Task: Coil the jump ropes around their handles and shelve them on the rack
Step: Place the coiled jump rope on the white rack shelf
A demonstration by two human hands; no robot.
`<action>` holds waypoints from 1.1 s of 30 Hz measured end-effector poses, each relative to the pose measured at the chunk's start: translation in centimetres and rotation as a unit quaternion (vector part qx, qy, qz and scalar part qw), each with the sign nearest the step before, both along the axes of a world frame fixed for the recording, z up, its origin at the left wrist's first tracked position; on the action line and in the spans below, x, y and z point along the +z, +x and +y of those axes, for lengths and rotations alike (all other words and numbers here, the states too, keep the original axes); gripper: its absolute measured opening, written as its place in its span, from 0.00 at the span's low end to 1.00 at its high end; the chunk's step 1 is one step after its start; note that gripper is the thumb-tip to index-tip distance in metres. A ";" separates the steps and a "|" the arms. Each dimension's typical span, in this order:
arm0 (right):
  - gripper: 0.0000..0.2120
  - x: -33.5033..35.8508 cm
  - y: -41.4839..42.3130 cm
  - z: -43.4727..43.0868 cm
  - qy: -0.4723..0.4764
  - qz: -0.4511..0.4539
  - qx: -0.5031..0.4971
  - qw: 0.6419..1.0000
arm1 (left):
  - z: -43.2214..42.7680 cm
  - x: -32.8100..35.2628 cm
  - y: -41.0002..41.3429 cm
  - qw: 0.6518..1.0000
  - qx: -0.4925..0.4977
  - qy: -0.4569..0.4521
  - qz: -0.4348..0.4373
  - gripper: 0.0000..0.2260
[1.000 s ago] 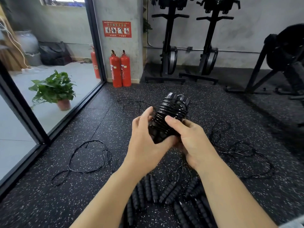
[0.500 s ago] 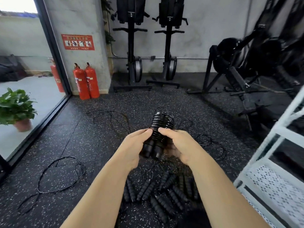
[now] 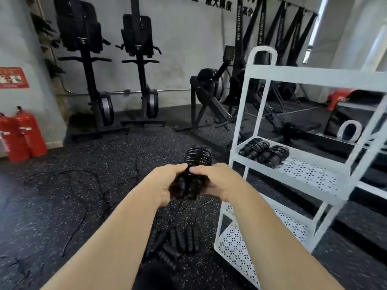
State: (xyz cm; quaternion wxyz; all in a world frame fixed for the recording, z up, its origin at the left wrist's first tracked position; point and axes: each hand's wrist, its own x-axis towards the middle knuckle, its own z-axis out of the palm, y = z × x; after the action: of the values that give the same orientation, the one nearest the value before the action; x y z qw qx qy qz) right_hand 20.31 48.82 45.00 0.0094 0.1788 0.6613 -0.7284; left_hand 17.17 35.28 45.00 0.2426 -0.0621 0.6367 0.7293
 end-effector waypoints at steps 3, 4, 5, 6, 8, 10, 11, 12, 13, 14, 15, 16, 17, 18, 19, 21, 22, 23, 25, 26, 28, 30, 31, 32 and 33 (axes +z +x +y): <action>0.21 0.5 1.2 3.7 0.001 0.008 -0.047 0.999 | 4.0 0.4 0.3 1.000 -0.028 0.007 0.002 0.12; 0.17 0.8 1.5 5.0 0.003 0.015 -0.067 0.998 | 5.3 0.6 0.4 0.999 -0.036 0.015 0.008 0.09; 0.14 1.1 1.8 6.1 0.003 0.022 -0.088 0.996 | 6.6 0.9 0.6 0.999 -0.044 0.023 0.013 0.08; 0.11 1.5 1.9 7.3 0.002 0.030 -0.110 0.994 | 7.9 1.2 0.7 0.998 -0.053 0.027 0.018 0.07; 0.07 2.4 2.0 9.7 0.001 0.044 -0.158 0.986 | 10.5 1.6 0.8 0.996 -0.064 0.036 0.043 0.06; 0.10 3.2 1.9 12.1 0.002 0.054 -0.195 0.979 | 13.0 2.1 0.6 0.993 -0.075 0.063 0.072 0.06; 0.12 3.4 1.7 13.4 0.003 0.059 -0.210 0.976 | 14.3 2.3 0.5 0.990 -0.083 0.074 0.087 0.07; 0.12 3.6 1.7 14.6 0.000 0.066 -0.224 0.972 | 15.6 2.4 0.3 0.988 -0.092 0.080 0.098 0.10; 0.12 3.6 1.6 15.8 -0.005 0.074 -0.241 0.968 | 16.7 2.6 0.2 0.986 -0.100 0.081 0.109 0.14; 0.12 3.6 1.5 17.1 -0.009 0.080 -0.265 0.961 | 17.6 2.7 0.0 0.985 -0.106 0.076 0.117 0.15; 0.12 3.5 1.4 18.2 -0.013 0.082 -0.294 0.952 | 18.5 2.8 0.0 0.984 -0.113 0.069 0.120 0.16; 0.13 3.1 1.3 19.3 -0.014 0.078 -0.325 0.942 | 19.2 2.7 -0.1 0.983 -0.122 0.061 0.120 0.16; 0.16 2.5 1.1 20.6 -0.014 0.072 -0.353 0.933 | 19.9 2.6 -0.2 0.983 -0.130 0.051 0.118 0.16; 0.17 1.9 1.0 21.7 -0.010 0.060 -0.375 0.925 | 20.6 2.3 -0.3 0.983 -0.135 0.042 0.117 0.15; 0.18 1.3 0.8 22.6 -0.004 0.045 -0.393 0.918 | 21.1 2.1 -0.4 0.983 -0.139 0.036 0.116 0.15; 0.22 0.1 0.5 24.1 0.013 0.009 -0.410 0.912 | 22.1 1.6 -0.7 0.982 -0.147 0.031 0.112 0.18; 0.23 -0.3 0.4 24.6 0.019 -0.005 -0.412 0.911 | 22.5 1.3 -0.8 0.981 -0.154 0.028 0.111 0.19; 0.24 -0.7 0.1 25.1 0.028 -0.014 -0.416 0.909 | 22.9 1.2 -0.8 0.980 -0.162 0.022 0.111 0.20; 0.24 -1.0 0.0 25.5 0.059 -0.037 -0.418 0.906 | 23.5 0.9 -0.9 0.979 -0.169 0.010 0.111 0.19; 0.24 -1.1 0.0 25.7 0.072 -0.047 -0.416 0.905 | 23.7 0.7 -1.0 0.979 -0.171 0.004 0.109 0.19; 0.23 -1.6 0.0 26.1 0.095 -0.074 -0.410 0.904 | 24.0 0.4 -1.2 0.978 -0.180 0.000 0.105 0.19; 0.23 -2.1 0.0 26.5 0.115 -0.091 -0.405 0.902 | 24.1 0.1 -1.4 0.977 -0.185 -0.001 0.105 0.19; 0.24 -2.4 -0.2 26.6 0.124 -0.095 -0.400 0.903 | 24.1 0.0 -1.5 0.977 -0.182 -0.002 0.107 0.19; 0.24 -2.5 -0.3 26.7 0.129 -0.092 -0.399 0.903 | 24.1 -0.1 -1.6 0.978 -0.180 -0.001 0.108 0.20; 0.23 -2.5 -0.5 26.7 0.141 -0.091 -0.397 0.902 | 24.1 -0.2 -1.7 0.977 -0.182 -0.002 0.111 0.20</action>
State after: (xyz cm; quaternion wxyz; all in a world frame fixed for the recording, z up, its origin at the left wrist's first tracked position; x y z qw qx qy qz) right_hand 19.85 75.53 42.47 -0.2455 0.4919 0.6273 -0.5517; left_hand 15.45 59.35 44.84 0.2988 0.1361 0.6620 0.6738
